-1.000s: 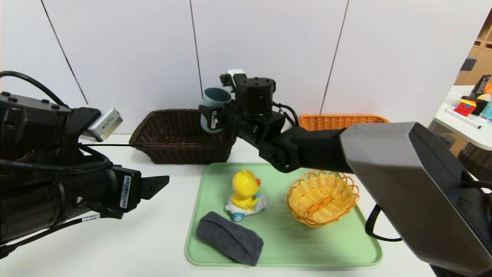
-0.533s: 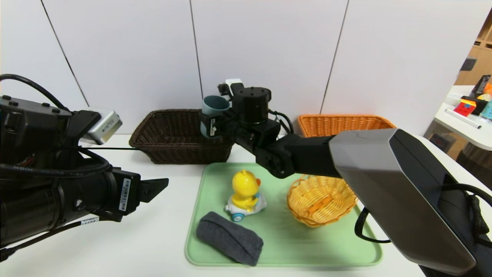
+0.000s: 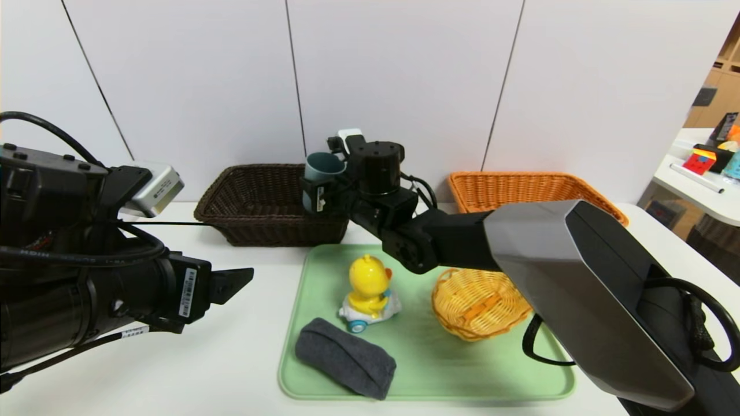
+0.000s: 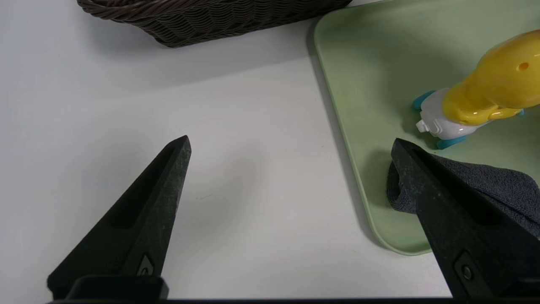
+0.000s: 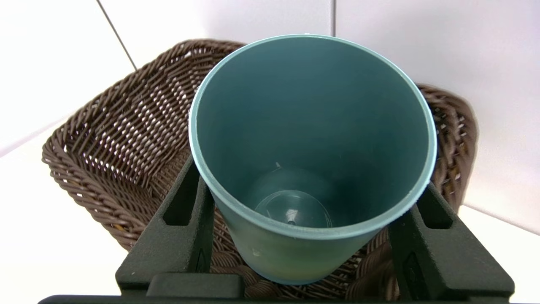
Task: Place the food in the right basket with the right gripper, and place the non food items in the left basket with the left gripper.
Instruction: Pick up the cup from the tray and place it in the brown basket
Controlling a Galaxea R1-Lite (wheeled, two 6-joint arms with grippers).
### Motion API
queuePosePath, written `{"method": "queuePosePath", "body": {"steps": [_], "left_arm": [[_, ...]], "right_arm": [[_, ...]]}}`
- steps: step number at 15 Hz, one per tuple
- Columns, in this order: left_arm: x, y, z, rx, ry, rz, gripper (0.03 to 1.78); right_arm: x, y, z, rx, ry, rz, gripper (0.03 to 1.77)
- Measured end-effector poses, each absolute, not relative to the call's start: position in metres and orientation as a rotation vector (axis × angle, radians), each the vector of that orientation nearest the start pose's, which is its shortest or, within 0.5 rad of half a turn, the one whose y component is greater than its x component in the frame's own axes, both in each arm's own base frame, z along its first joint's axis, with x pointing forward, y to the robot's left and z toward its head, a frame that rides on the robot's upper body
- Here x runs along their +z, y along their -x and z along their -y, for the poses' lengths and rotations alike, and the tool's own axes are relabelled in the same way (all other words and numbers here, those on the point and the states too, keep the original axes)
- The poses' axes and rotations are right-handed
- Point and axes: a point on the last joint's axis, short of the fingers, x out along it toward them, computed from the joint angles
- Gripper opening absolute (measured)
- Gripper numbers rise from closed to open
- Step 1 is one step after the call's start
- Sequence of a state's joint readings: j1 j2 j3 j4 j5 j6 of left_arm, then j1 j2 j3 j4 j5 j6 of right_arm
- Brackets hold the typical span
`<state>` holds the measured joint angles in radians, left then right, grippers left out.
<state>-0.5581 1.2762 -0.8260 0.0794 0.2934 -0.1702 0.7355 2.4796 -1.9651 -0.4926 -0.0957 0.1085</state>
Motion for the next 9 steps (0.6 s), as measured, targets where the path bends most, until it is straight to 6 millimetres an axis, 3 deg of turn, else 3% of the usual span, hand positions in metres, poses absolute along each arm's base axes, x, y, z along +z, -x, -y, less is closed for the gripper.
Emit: {"method": "queuePosePath", "body": {"steps": [8, 9], "left_arm": [[0.2263, -0.1649, 0.0954, -0.216, -0.054, -0.508, 1.69], [0.2262, -0.1649, 0.0954, -0.216, -0.054, -0.508, 1.69]], "right_arm": [[0.1582, -0.3938, -0.3538, 0.638, -0.09, -0.061, 1.1], [0.1574, -0.394, -0.3539, 0.638, -0.089, -0.062, 1.2]]}}
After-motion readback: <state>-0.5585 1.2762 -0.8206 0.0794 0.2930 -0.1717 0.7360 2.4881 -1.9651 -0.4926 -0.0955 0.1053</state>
